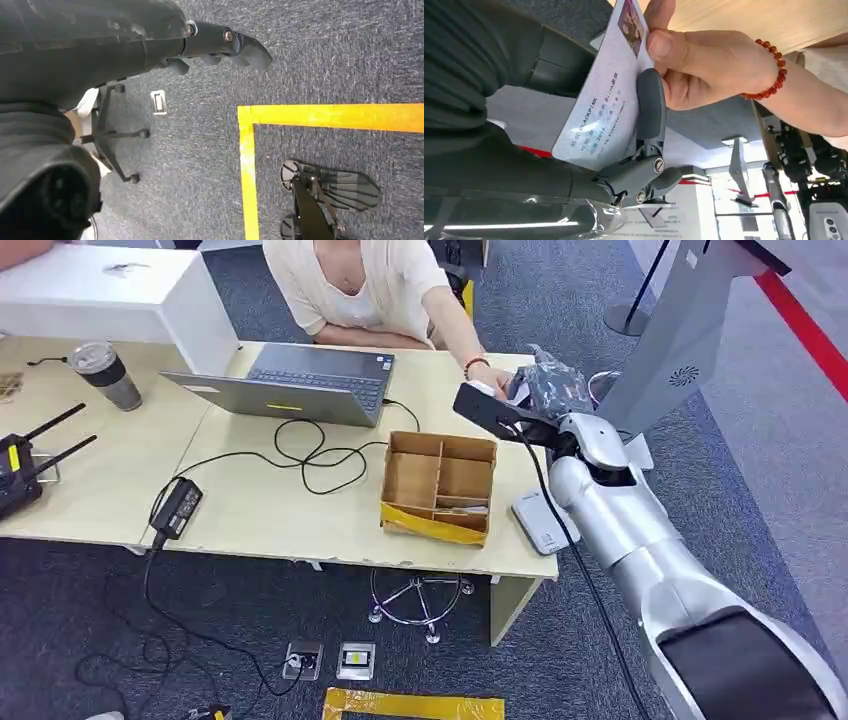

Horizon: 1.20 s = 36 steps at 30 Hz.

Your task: Pass the card to the sensor for recognition and then transmit it.

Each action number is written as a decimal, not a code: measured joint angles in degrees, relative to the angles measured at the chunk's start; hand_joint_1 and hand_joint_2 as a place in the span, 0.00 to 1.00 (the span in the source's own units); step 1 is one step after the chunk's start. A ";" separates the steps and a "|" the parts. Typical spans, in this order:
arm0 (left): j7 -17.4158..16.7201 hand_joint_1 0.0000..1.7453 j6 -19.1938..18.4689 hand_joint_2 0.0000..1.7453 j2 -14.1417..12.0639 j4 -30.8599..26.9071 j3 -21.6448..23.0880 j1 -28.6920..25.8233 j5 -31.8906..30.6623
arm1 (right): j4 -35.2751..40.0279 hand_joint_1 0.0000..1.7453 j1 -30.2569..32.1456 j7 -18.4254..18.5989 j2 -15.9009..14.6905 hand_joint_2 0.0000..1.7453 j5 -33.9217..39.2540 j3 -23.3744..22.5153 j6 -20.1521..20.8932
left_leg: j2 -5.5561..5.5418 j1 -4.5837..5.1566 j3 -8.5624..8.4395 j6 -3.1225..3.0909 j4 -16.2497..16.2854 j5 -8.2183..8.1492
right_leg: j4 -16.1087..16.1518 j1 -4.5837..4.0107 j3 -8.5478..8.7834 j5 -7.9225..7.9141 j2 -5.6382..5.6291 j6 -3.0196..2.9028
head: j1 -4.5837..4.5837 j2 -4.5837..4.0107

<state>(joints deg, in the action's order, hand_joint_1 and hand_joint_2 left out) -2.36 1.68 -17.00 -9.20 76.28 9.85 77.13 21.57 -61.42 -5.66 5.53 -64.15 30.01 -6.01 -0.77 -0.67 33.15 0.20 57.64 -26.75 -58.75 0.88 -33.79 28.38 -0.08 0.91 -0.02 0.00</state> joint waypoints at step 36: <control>-3.63 0.00 2.45 0.00 0.77 0.00 0.74 -0.18 4.31 | -0.02 0.00 -0.27 -4.70 -4.94 0.00 3.08 -6.27 -5.03 | 0.01 0.01 -0.03 0.00 0.03 -0.01 | 0.03 0.01 -0.01 -0.02 -0.01 -0.01 | -0.02 0.00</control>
<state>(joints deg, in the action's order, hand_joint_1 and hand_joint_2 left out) -5.99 4.13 -16.24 -9.20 77.02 9.67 81.44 21.55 -61.70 -10.36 0.59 -61.07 23.74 -11.04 -0.76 -0.65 33.12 0.20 57.67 -26.75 -58.72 0.89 -33.80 28.36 -0.09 0.90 -0.04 0.00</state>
